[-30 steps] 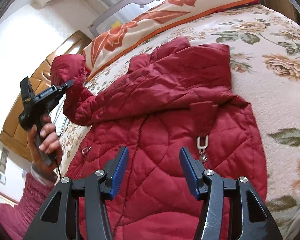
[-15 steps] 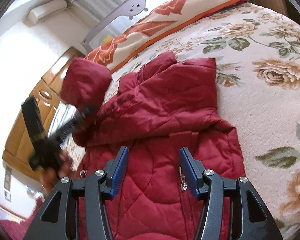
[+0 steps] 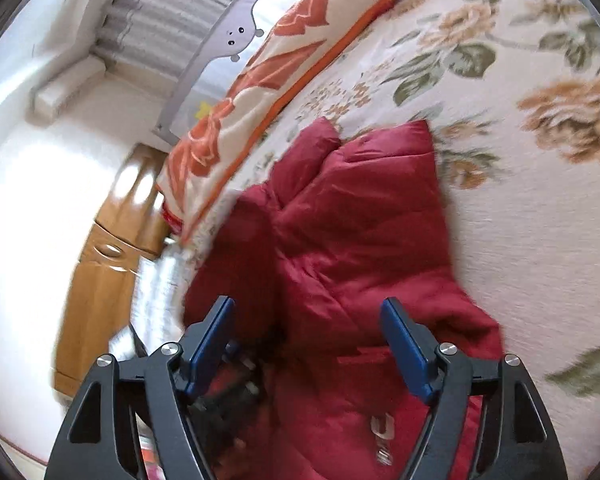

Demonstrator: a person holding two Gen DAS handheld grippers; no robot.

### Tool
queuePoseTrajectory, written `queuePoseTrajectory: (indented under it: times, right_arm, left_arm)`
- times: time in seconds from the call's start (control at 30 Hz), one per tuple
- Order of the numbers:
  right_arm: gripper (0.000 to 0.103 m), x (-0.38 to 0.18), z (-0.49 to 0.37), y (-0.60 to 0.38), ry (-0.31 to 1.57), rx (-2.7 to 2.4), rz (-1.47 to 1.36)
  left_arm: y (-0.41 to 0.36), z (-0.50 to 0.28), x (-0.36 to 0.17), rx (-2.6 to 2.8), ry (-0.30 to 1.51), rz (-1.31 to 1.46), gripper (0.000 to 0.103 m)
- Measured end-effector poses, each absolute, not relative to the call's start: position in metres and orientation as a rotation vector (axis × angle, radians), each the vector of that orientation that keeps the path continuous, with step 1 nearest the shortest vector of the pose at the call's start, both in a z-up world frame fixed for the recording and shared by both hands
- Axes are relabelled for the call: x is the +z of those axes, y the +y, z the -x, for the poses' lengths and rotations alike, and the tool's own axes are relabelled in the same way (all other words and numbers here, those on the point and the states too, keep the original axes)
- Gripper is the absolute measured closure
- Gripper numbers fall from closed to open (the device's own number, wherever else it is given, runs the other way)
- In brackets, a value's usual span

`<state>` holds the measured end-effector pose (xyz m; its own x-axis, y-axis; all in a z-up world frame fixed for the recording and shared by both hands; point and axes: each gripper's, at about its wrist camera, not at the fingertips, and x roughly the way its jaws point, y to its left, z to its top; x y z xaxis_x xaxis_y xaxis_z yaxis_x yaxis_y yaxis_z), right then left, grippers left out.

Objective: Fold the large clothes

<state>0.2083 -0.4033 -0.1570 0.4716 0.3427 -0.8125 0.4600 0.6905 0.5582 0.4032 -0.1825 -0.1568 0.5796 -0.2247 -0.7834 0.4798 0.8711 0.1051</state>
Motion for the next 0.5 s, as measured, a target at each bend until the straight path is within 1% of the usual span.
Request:
queuePoseTrajectory:
  times: [0.07, 0.1, 0.23, 0.27, 0.3, 0.33, 0.37, 0.4, 0.43, 0.5]
  right_arm:
    - [0.019, -0.165, -0.220, -0.403, 1.110, -0.049, -0.906]
    - [0.014, -0.172, -0.226, -0.402, 1.123, -0.035, -0.930]
    - [0.014, -0.194, -0.242, -0.396, 1.204, -0.086, -0.910]
    - [0.015, -0.199, -0.244, -0.395, 1.208, -0.074, -0.930]
    - [0.023, -0.205, -0.246, -0.394, 1.210, -0.059, -0.953]
    - [0.041, -0.207, -0.247, -0.393, 1.214, -0.054, -0.958]
    - [0.055, -0.211, -0.250, -0.391, 1.226, -0.055, -0.952]
    - [0.079, -0.214, -0.252, -0.389, 1.239, -0.061, -0.943]
    - [0.086, -0.215, -0.253, -0.389, 1.246, -0.069, -0.939]
    - [0.089, -0.214, -0.256, -0.388, 1.248, -0.087, -0.898]
  left_arm:
    - [-0.184, -0.404, -0.158, -0.419, 0.860, -0.325, 0.080]
    - [-0.184, -0.405, -0.159, -0.422, 0.862, -0.319, 0.079]
    - [-0.183, -0.405, -0.163, -0.435, 0.879, -0.295, 0.076]
    - [-0.183, -0.405, -0.165, -0.439, 0.884, -0.289, 0.074]
    - [-0.182, -0.404, -0.165, -0.445, 0.891, -0.279, 0.071]
    - [-0.180, -0.402, -0.164, -0.450, 0.903, -0.262, 0.070]
    - [-0.175, -0.400, -0.161, -0.458, 0.915, -0.241, 0.068]
    - [-0.172, -0.397, -0.159, -0.468, 0.920, -0.220, 0.067]
    - [-0.165, -0.394, -0.154, -0.477, 0.923, -0.190, 0.066]
    - [-0.147, -0.390, -0.141, -0.482, 0.920, -0.132, 0.066]
